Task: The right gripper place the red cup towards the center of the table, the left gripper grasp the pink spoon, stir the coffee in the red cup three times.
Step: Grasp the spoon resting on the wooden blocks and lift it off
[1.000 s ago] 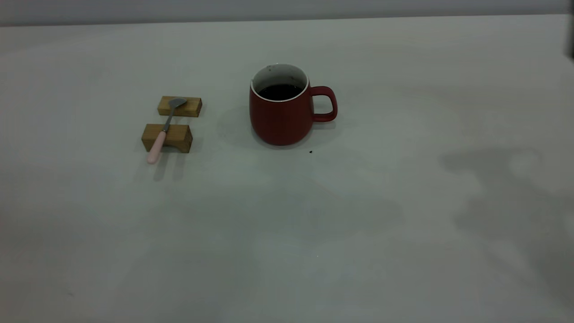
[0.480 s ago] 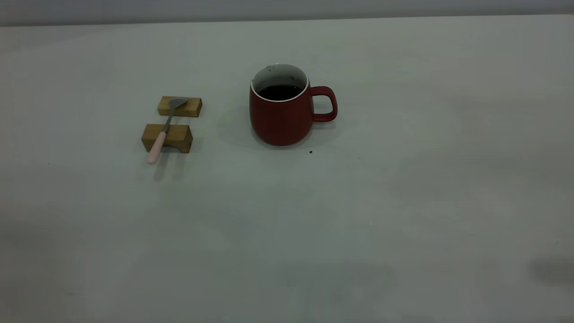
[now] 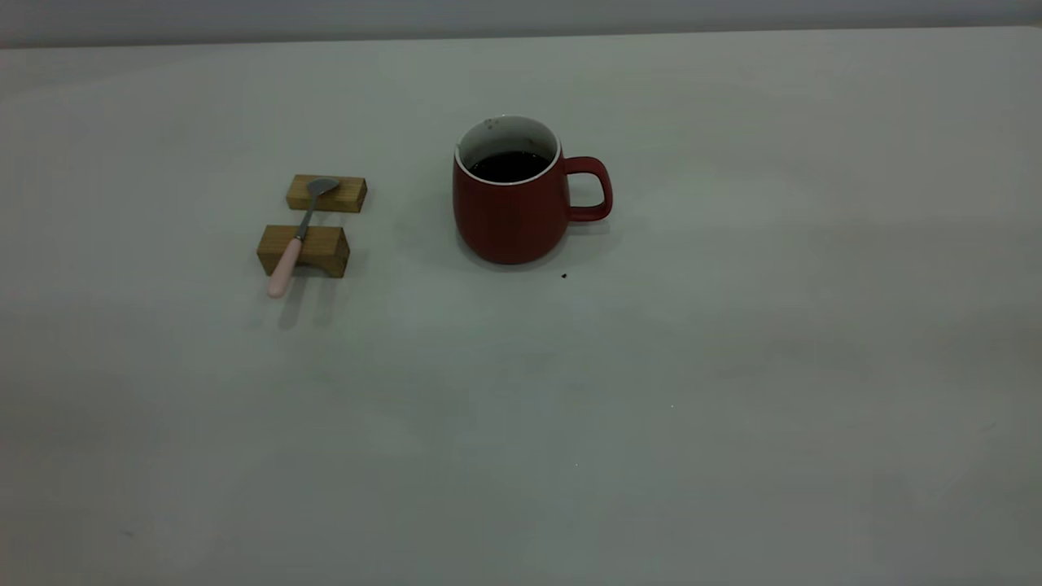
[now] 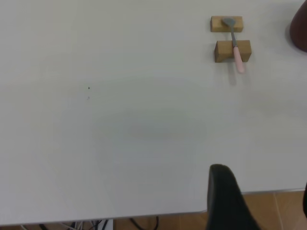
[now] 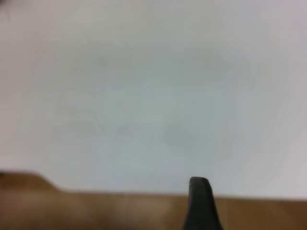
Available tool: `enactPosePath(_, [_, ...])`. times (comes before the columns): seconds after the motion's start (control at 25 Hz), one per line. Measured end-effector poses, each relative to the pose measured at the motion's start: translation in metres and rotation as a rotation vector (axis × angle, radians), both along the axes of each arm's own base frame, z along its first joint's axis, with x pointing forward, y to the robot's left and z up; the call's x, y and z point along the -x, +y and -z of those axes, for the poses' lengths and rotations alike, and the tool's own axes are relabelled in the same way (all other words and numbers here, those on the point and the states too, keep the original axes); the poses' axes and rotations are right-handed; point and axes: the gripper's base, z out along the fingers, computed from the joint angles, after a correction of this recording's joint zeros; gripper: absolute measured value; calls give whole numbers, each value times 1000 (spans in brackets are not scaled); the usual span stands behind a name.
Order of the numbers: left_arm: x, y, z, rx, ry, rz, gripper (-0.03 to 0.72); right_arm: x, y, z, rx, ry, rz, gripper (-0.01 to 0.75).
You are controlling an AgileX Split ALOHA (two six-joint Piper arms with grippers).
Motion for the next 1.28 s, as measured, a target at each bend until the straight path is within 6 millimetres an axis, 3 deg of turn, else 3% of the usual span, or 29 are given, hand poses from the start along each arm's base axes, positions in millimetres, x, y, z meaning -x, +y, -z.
enactPosePath(0.36, [0,0,0,0,0,0,459,38,-4,-4,-22,-247,2,587])
enactPosePath(1.28, [-2,0,-1,-4,3,-2,459,39,-4,-3,-20,-249,3,587])
